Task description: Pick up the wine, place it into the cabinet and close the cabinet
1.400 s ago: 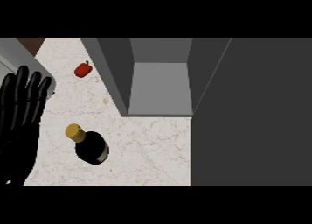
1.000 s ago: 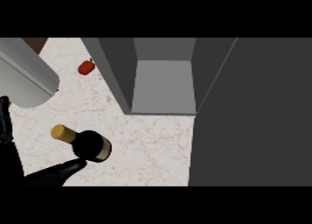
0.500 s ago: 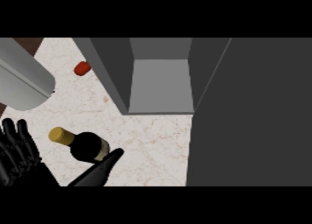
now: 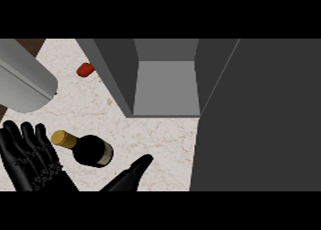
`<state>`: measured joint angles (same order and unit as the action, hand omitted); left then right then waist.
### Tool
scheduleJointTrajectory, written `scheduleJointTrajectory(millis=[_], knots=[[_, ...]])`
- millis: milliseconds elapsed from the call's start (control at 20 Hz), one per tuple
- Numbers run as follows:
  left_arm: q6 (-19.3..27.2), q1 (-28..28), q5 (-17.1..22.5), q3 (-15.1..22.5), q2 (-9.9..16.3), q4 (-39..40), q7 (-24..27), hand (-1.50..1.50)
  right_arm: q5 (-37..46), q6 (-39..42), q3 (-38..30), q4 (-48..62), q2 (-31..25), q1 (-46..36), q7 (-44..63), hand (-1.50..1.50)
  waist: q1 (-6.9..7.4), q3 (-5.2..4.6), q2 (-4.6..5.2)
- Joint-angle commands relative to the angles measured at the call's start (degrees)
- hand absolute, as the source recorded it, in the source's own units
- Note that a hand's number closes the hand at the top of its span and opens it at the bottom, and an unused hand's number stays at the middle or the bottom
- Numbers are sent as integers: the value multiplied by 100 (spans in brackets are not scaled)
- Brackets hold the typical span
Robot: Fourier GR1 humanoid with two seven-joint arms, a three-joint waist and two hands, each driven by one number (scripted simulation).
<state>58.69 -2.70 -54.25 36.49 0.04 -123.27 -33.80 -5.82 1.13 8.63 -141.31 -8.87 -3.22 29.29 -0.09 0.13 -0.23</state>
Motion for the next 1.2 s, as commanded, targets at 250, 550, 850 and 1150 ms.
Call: scheduleJointTrajectory(millis=[250, 550, 850, 1150], knots=[[-354, 1045, -1504, -195, -4, -138, -2198, -150, -229, -601, -309, -649, -99, -1215, 1588, -150, -8, -7, 0], [-425, 1448, -2151, -239, -4, 46, -3220, -150, -71, -752, -264, -942, -171, -1443, 2127, -150, -33, -11, -7], [22, 1524, -2219, -601, -4, 568, -3177, -150, -138, -955, -459, -840, -315, -2257, 2787, -150, -42, -18, 3], [-37, 1016, -2674, -195, -4, 170, -3408, -150, -32, -977, -440, -827, -331, -2431, 2984, -150, -6, -15, -12]])
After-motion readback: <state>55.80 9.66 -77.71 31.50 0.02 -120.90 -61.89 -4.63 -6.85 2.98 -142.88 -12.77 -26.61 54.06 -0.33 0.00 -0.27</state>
